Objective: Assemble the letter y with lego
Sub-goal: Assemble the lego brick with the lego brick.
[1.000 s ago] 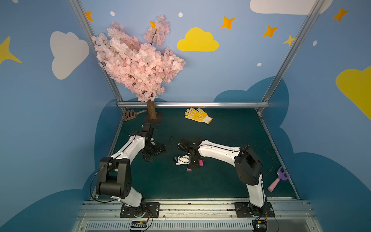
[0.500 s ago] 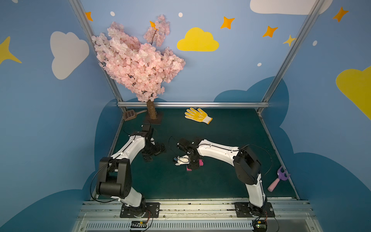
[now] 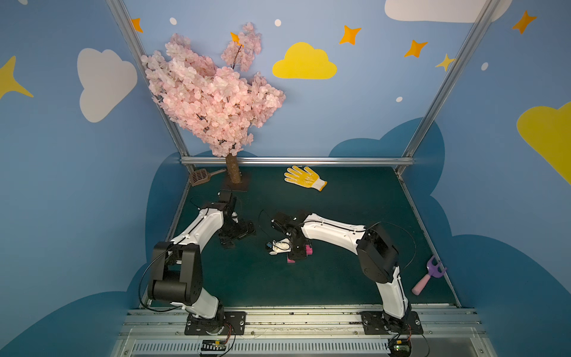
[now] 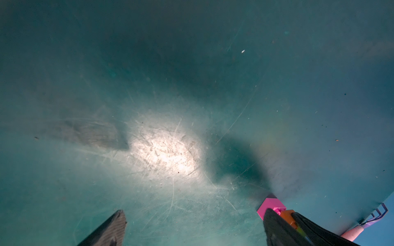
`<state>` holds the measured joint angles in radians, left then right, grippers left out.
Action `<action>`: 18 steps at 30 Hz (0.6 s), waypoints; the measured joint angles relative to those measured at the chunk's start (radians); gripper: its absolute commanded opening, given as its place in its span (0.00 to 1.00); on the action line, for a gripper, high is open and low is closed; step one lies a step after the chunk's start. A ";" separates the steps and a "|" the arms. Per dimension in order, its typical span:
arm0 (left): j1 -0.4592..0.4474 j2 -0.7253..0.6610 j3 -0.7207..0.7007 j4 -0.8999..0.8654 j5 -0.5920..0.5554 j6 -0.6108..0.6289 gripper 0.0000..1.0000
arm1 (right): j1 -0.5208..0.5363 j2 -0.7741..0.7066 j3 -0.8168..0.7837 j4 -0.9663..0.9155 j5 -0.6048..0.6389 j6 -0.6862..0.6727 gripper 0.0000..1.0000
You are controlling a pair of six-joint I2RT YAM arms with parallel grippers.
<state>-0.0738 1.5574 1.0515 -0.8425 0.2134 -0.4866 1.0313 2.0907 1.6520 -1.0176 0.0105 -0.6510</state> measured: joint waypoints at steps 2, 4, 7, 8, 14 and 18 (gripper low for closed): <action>0.000 0.000 0.000 0.003 0.000 0.000 1.00 | 0.000 0.003 0.004 -0.004 0.000 0.000 0.00; 0.000 0.000 0.000 0.005 0.000 0.000 1.00 | 0.000 0.005 0.007 -0.007 0.000 0.000 0.00; 0.000 0.000 0.000 0.005 0.000 0.000 1.00 | 0.001 0.010 0.016 -0.015 0.003 0.000 0.00; 0.000 0.000 0.000 0.005 0.000 0.000 1.00 | 0.002 0.010 0.017 -0.016 0.004 0.000 0.00; 0.000 0.000 0.000 0.006 0.000 0.000 1.00 | 0.006 0.011 0.018 -0.018 0.012 0.000 0.00; 0.000 0.000 0.000 0.006 0.000 0.000 1.00 | 0.006 0.011 0.018 -0.016 0.013 0.002 0.00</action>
<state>-0.0738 1.5574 1.0515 -0.8368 0.2134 -0.4866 1.0374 2.1017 1.6699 -1.0340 0.0231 -0.6487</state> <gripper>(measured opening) 0.997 0.359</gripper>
